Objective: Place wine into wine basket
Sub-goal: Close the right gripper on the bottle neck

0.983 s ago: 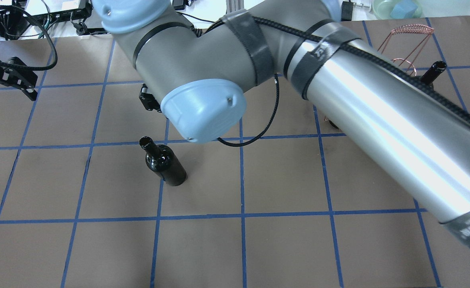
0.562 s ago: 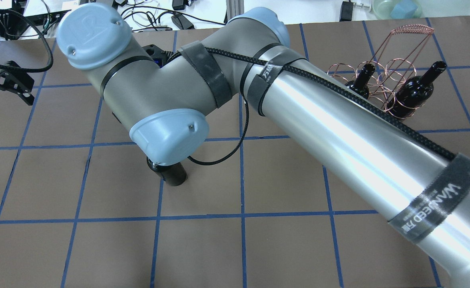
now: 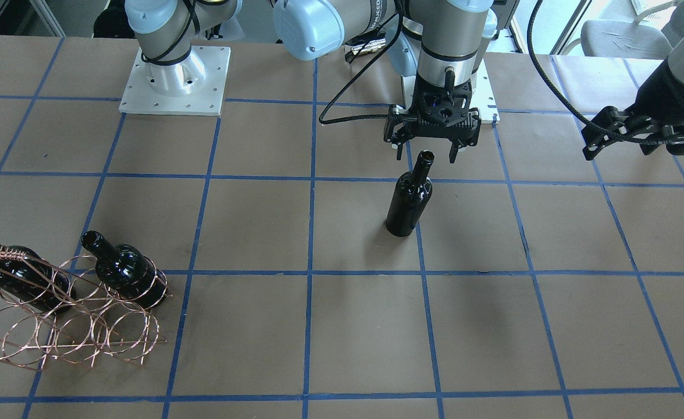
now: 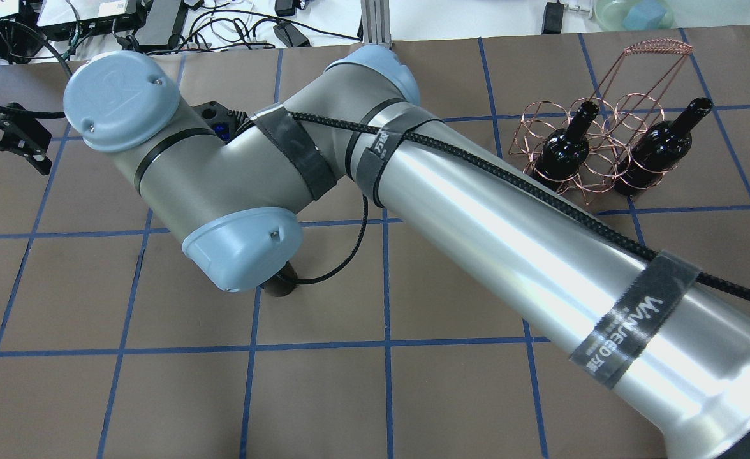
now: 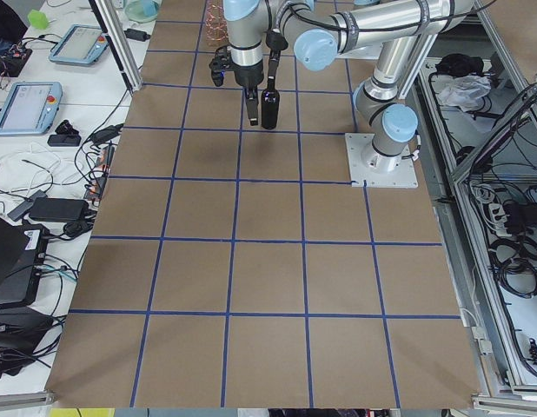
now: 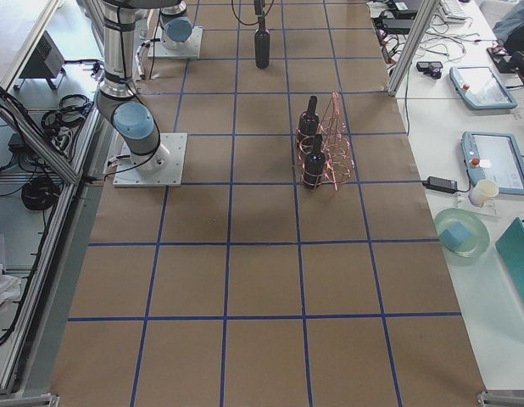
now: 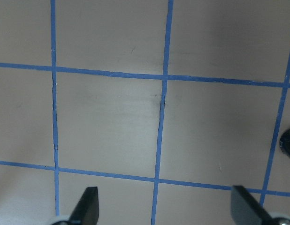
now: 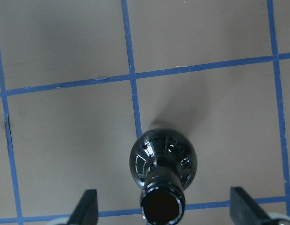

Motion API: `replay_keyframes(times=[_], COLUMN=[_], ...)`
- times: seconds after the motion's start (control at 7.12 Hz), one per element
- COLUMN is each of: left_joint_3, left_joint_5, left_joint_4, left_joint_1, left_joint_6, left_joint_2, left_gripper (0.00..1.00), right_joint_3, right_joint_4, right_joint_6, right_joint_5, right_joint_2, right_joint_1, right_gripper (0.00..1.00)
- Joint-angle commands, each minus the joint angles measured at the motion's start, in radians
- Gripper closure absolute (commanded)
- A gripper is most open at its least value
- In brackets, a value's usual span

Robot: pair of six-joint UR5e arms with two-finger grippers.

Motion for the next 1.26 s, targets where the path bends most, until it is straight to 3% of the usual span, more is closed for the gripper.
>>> replay_keyframes(times=[0.0, 0.28, 0.7, 1.12], left_joint_3=[-0.002, -0.002, -0.002, -0.002], left_joint_5=[-0.001, -0.001, -0.006, -0.007], left_joint_4=[-0.009, -0.024, -0.023, -0.027], left_joint_1=[0.002, 0.005, 0.022, 0.025], left_joint_6=[-0.002, -0.002, 0.024, 0.028], left_joint_2=[0.001, 0.001, 0.001, 0.000], left_gripper=[0.00, 0.00, 0.00, 0.00], right_joint_3=[-0.007, -0.006, 0.002, 0.005], right_joint_4=[-0.028, -0.031, -0.028, -0.018], right_joint_6=[-0.054, -0.094, -0.103, -0.103], right_joint_5=[-0.008, -0.037, -0.037, -0.029], right_joint_2=[0.040, 0.044, 0.039, 0.037], right_joint_1=[0.010, 0.009, 0.009, 0.009], right_gripper=[0.03, 0.06, 0.31, 0.45])
